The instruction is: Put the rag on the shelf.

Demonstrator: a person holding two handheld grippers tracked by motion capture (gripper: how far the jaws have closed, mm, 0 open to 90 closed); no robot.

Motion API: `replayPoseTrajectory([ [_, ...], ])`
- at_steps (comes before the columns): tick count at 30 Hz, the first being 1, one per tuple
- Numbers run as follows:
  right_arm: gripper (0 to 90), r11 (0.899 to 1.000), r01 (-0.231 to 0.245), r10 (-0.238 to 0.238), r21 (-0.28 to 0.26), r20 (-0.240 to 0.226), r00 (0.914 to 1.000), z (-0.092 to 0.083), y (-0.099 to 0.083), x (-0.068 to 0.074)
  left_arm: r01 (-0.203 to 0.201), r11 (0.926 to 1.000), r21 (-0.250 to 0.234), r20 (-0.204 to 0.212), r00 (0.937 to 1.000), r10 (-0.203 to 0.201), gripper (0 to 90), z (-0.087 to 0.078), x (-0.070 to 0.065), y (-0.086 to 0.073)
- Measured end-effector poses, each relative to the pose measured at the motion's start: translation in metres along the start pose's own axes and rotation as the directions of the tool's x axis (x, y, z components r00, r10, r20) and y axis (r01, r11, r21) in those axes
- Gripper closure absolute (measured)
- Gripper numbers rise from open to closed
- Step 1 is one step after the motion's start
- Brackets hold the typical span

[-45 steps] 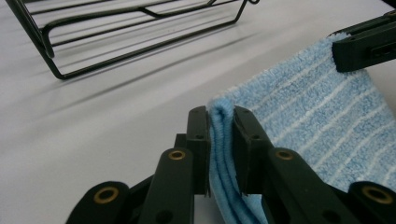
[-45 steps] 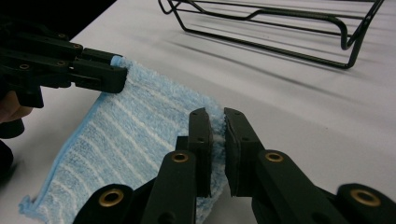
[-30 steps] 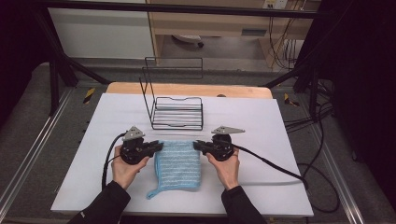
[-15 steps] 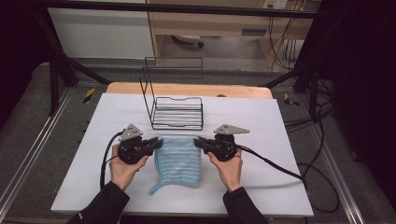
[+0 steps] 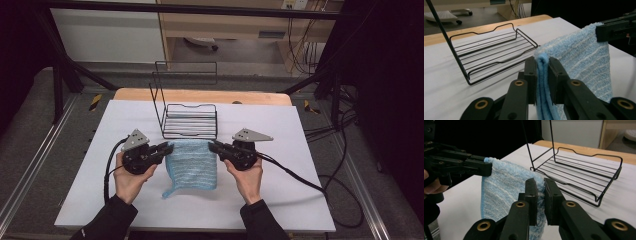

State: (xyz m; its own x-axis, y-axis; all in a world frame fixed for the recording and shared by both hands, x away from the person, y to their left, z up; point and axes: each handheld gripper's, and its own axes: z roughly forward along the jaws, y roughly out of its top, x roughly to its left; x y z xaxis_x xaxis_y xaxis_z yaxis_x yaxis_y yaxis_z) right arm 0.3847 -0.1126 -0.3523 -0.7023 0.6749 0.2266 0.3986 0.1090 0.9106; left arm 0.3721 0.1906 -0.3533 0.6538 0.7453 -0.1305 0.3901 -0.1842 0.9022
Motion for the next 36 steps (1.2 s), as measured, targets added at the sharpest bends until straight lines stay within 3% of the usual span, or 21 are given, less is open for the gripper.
replayPoseTrajectory([
  [17,82.8,0.994,0.055,-0.054,-0.096,0.011,0.9985,-0.012,0.025,0.014,-0.015,0.9953,-0.096,0.001,0.9999,0.015,78.3,-0.016,0.001,0.027],
  [36,83.0,0.970,0.119,-0.110,-0.210,0.053,0.9925,-0.021,0.067,0.028,-0.046,0.9762,-0.212,-0.033,0.9987,0.040,78.6,-0.031,0.003,0.071],
])
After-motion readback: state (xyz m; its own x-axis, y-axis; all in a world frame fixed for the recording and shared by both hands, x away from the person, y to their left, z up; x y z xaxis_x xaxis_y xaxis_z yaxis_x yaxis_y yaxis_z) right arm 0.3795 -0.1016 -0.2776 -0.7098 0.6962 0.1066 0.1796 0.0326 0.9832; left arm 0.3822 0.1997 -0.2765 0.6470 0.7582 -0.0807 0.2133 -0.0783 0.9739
